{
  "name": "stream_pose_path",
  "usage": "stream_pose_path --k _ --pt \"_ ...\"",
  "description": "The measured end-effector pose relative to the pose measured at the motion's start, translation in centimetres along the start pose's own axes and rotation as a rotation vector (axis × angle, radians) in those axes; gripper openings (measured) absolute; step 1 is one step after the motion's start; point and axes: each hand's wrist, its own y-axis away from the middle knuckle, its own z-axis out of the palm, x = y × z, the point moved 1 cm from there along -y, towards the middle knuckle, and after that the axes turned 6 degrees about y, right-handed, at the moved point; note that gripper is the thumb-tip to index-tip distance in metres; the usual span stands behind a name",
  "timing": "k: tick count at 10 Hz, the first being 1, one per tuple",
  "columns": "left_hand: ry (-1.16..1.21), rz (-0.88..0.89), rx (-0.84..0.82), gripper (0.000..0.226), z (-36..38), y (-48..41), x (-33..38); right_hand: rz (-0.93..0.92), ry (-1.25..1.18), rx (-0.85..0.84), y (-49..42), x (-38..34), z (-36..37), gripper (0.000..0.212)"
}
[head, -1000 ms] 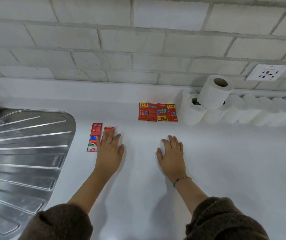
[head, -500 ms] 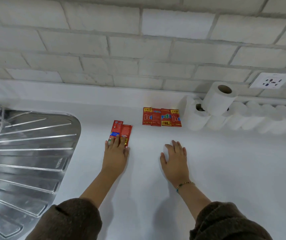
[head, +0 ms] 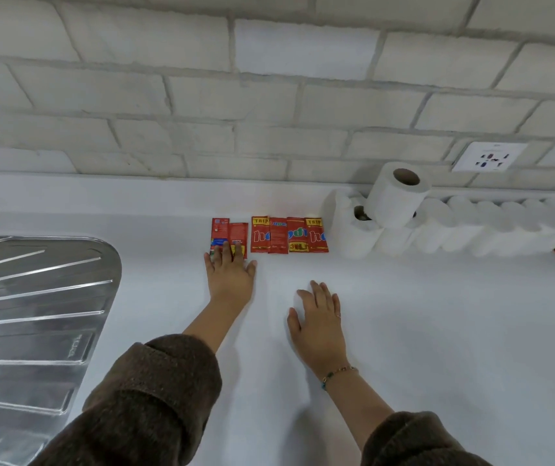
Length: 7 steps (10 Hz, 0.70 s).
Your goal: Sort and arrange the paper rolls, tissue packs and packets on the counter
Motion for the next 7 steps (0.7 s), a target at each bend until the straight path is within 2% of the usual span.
stream_pose_path --k 5,6,7 --pt "-0.026 0.048 0.033 0.066 0.3 -0.8 0.7 0.006 0.039 -0.02 -0.3 0.1 0.0 0.053" --pt "-0.014 0.131 0.058 0.068 -0.9 -0.3 0.5 0.01 0.024 -0.055 0.1 -0.1 -0.1 0.047" --pt "-0.078 0.316 0.068 0.066 -2.8 1.3 0.4 0.007 0.004 -0.073 -0.2 -0.1 -0.8 0.047"
